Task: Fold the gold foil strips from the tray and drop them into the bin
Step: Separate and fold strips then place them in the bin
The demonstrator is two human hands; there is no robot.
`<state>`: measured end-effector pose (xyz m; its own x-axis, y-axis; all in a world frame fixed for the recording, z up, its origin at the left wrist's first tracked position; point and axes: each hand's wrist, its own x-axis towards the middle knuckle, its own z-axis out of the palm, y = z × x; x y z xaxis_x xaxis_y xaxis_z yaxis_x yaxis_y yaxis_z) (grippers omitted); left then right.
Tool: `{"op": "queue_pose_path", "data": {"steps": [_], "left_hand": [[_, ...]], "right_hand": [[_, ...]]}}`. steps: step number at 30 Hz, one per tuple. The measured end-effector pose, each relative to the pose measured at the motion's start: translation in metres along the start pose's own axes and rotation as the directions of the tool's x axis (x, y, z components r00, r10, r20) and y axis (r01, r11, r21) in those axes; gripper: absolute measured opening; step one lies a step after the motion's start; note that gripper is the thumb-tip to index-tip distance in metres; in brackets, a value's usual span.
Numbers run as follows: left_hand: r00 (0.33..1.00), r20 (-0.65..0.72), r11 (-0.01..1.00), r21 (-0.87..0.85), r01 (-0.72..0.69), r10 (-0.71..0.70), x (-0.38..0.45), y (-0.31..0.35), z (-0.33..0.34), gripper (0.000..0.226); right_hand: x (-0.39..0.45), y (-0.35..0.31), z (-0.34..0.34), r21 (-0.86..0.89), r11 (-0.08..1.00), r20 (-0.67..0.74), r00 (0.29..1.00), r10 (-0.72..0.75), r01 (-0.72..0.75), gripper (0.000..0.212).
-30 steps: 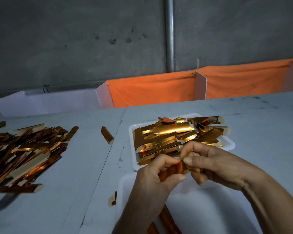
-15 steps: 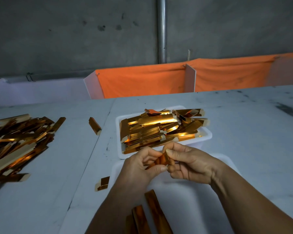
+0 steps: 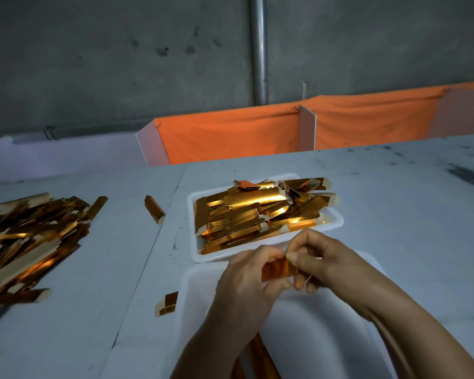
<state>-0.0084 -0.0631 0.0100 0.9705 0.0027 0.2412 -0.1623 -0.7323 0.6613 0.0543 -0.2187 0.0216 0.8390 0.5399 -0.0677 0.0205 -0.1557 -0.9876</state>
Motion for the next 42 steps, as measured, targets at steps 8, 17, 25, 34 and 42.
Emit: {"op": "queue_pose_path", "data": {"steps": [8, 17, 25, 34, 42], "left_hand": [[0.788, -0.596, 0.984, -0.164, 0.065, -0.152, -0.001, -0.013, -0.008, 0.029], [0.793, -0.313, 0.708, -0.678, 0.199, -0.523, 0.002, -0.023, -0.006, 0.042], [0.932, -0.179, 0.74, -0.661, 0.124, -0.316, -0.003, -0.017, -0.011, 0.03], [0.975, -0.202, 0.903, -0.429, -0.002, -0.093, -0.003, 0.001, 0.0, 0.028], [0.999, 0.037, 0.837, -0.548, 0.015, 0.006, -0.006, -0.007, -0.01, 0.02]], "right_hand": [[0.004, -0.008, 0.01, -0.007, 0.992, -0.182, 0.975, -0.124, 0.125, 0.008], [-0.003, -0.003, 0.052, -0.722, 0.661, 0.118, 0.977, -0.175, 0.206, 0.039], [-0.004, -0.008, 0.037, -0.321, 0.936, -0.002, 0.988, -0.154, 0.145, 0.024], [-0.003, -0.009, 0.024, 0.343, 0.938, -0.019, 0.998, -0.055, 0.058, 0.051], [-0.003, -0.01, 0.012, 0.275, 0.96, -0.025, 0.998, -0.05, 0.055, 0.037]]}}
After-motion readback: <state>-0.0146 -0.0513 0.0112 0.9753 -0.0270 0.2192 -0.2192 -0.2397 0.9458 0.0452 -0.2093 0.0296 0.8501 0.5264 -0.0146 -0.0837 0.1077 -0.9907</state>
